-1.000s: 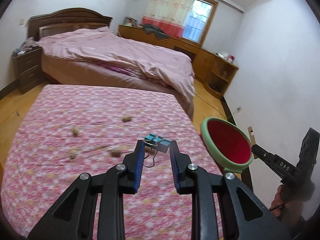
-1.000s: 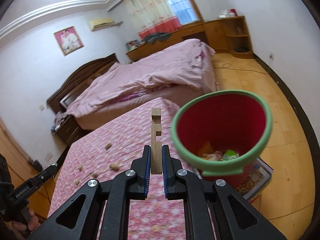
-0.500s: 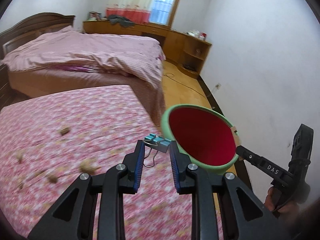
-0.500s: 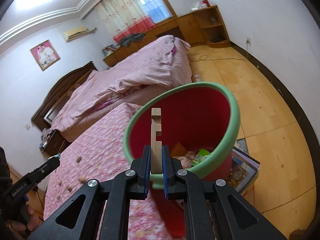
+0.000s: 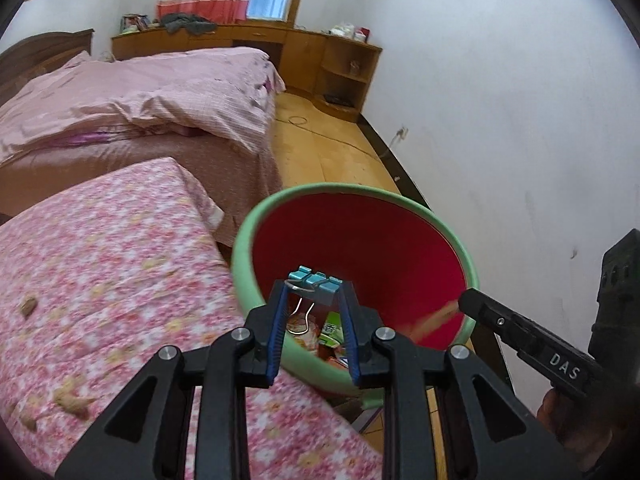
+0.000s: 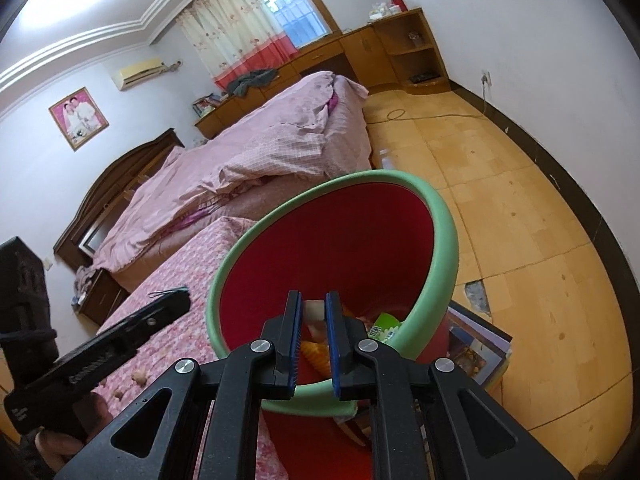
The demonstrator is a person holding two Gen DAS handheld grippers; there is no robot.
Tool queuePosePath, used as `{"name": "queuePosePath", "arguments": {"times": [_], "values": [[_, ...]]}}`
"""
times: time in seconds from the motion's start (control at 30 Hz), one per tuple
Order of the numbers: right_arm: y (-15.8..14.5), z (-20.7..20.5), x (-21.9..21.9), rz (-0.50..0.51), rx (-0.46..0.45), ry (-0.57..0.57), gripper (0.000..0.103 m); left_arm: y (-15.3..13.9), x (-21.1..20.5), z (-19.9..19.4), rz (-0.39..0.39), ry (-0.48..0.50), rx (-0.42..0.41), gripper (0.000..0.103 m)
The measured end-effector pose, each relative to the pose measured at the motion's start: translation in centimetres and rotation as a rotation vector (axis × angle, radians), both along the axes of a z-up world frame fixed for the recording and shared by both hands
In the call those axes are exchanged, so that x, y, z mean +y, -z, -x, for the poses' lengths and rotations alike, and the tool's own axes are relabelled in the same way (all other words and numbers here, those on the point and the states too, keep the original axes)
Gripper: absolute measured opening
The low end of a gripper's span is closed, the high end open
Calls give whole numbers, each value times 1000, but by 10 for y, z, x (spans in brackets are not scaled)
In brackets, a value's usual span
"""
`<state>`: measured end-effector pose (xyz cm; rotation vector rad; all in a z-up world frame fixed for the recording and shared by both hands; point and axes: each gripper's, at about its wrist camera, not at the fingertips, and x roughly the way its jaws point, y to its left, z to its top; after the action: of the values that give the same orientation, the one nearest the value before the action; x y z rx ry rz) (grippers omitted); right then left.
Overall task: Collect trash
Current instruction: 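Open both tools to drop the clip and stick into the bin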
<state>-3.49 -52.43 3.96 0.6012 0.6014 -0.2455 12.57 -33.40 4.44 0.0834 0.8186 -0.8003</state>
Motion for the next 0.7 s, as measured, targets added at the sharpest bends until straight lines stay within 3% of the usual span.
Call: {"name": "queuePosePath", "arguments": {"times": [0.1,0.2,0.5,0.7], "values": [[2,3,-6,-10,-8,14,14,4,-6,0,-4,11,19,25],[2,7,-9,-22,-15,27,14,5,-8,1,-18,0,12,36],[-10,18,7,-26,-42,4,15,-1,19,8,-34,-80,18,37],[-17,23,38,-30,-63,-80,16,-12,51,17,-28,-149,16,37]]}}
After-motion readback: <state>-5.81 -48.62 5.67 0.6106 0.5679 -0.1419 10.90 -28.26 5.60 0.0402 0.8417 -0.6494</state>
